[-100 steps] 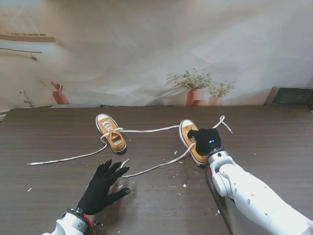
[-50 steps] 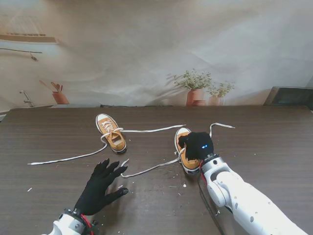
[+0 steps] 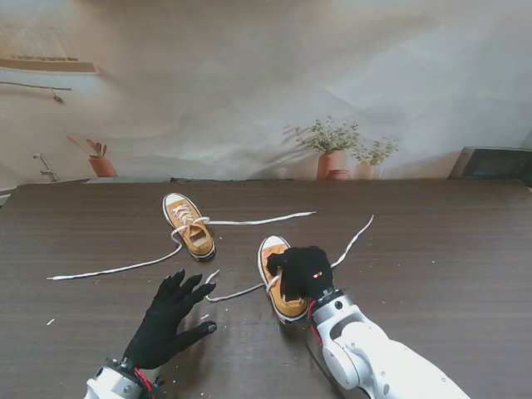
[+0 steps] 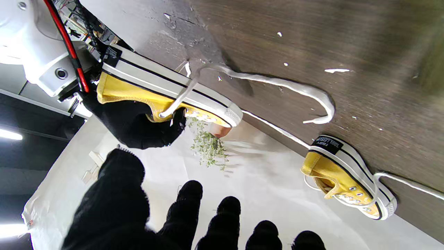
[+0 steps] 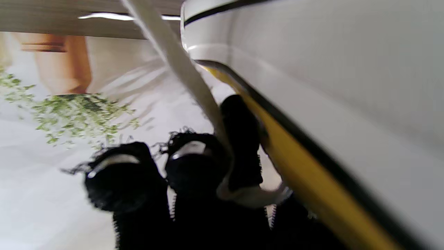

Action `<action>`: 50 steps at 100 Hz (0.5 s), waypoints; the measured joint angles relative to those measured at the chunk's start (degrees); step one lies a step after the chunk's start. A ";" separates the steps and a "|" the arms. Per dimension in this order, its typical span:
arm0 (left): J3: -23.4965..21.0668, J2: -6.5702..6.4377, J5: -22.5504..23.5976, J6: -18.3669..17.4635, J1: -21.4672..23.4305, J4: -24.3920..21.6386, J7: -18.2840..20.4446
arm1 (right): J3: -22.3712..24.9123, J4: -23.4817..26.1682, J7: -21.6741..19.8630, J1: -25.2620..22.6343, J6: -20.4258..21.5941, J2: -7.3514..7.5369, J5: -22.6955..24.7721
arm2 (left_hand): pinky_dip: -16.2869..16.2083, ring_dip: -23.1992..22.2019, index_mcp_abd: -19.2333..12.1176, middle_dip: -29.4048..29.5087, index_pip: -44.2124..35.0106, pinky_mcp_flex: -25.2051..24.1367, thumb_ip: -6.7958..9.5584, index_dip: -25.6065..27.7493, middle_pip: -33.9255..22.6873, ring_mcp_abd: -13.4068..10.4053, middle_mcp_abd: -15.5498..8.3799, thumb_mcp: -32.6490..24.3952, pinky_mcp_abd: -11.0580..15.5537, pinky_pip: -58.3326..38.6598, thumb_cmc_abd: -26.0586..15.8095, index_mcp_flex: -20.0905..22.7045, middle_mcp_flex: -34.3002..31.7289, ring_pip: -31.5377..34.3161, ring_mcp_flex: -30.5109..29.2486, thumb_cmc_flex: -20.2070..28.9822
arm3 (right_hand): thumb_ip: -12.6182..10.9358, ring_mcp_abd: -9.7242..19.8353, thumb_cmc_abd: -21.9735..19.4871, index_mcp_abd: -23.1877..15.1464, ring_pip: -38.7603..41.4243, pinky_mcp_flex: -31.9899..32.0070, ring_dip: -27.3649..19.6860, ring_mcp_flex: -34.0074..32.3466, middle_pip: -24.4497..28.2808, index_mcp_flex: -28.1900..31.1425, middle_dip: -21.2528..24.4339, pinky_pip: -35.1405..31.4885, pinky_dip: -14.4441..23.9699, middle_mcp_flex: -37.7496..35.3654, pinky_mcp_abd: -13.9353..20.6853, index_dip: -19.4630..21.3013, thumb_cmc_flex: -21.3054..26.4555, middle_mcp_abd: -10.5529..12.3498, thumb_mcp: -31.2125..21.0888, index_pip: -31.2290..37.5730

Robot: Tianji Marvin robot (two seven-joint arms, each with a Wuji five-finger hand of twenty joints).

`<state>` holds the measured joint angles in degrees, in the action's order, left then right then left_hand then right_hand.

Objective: Tie the shoelaces into a bow on the shoes

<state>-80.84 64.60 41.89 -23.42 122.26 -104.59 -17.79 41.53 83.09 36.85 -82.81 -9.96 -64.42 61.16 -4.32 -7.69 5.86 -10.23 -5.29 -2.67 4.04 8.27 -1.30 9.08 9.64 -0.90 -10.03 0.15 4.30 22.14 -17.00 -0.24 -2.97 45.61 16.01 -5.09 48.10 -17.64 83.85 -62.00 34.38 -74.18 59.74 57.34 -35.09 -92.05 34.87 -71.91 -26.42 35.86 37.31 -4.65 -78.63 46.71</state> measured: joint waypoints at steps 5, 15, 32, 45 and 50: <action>-0.06 0.02 0.00 -0.17 0.07 -0.04 -0.03 | -0.87 0.97 -0.10 -0.17 -0.01 -0.28 -0.21 | 0.00 0.00 0.00 0.00 0.00 0.00 0.00 0.00 0.00 0.00 0.00 0.00 0.00 0.00 0.00 0.00 0.00 0.00 0.00 0.00 | 0.00 0.00 0.00 0.00 0.00 0.03 0.00 0.00 0.01 0.01 -0.01 0.00 0.03 0.00 0.00 0.08 0.00 0.00 0.00 0.00; -0.35 0.07 0.17 -0.64 0.33 -0.22 -0.33 | -2.44 3.35 -0.60 -0.38 -0.07 -0.77 -0.83 | -0.01 0.00 0.00 -0.01 0.00 0.00 0.00 0.00 0.00 0.00 0.00 0.00 0.00 0.00 0.00 0.00 0.00 0.00 0.00 0.00 | 0.00 0.00 0.00 0.00 0.00 0.06 0.00 0.00 0.01 0.01 -0.40 0.00 0.05 0.00 0.00 0.23 0.02 -0.01 0.00 0.00; -0.88 0.18 0.44 -1.28 0.89 -0.62 -0.99 | -5.16 5.63 -0.10 -0.32 -0.07 -2.23 -2.70 | -0.01 -0.01 0.00 -0.01 0.00 0.00 0.00 0.00 0.00 0.00 0.01 0.00 0.00 0.00 0.00 0.00 0.00 0.00 0.00 0.00 | 0.00 0.00 0.00 0.00 0.00 0.62 0.00 0.00 0.01 0.04 -0.51 0.00 0.07 0.00 -0.01 0.74 0.27 -0.16 0.00 0.00; -1.29 0.26 0.46 -1.78 1.29 -0.88 -1.15 | -6.51 6.87 0.91 -0.33 0.14 -3.17 -3.35 | -0.04 -0.01 0.00 -0.02 0.00 0.00 0.00 0.00 0.00 0.01 0.00 0.00 0.00 0.00 0.00 0.00 0.00 0.00 0.00 0.00 | 0.00 -0.04 0.00 0.00 0.00 0.66 0.00 0.00 0.01 0.04 -0.52 0.00 0.16 0.00 -0.03 0.95 0.34 -0.24 0.00 0.00; -1.48 0.29 0.47 -1.99 1.47 -1.00 -1.22 | -6.82 7.04 1.42 -0.33 0.05 -3.31 -2.64 | -0.05 -0.01 0.00 -0.02 0.00 0.00 0.00 0.00 0.00 0.01 0.00 0.00 0.00 0.00 0.00 0.01 0.00 0.00 0.00 0.00 | 0.00 -0.04 0.00 0.00 0.00 0.66 0.00 0.00 0.01 0.04 -0.52 0.00 0.25 0.00 -0.03 1.22 0.34 -0.26 0.00 0.00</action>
<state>-82.33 64.89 42.37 -25.41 123.73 -105.58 -19.01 34.70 90.12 38.28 -83.14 -9.91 -67.73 58.52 -4.37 -7.70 5.86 -10.26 -5.29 -2.68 4.04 8.27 -1.30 9.08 9.64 -0.90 -10.03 0.15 4.30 22.15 -17.00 -0.24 -2.97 45.61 16.01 -5.13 48.10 -17.64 83.85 -61.34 34.38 -74.18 59.75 57.38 -35.61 -92.05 35.12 -71.91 -26.45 37.08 37.65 -4.91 -78.63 46.71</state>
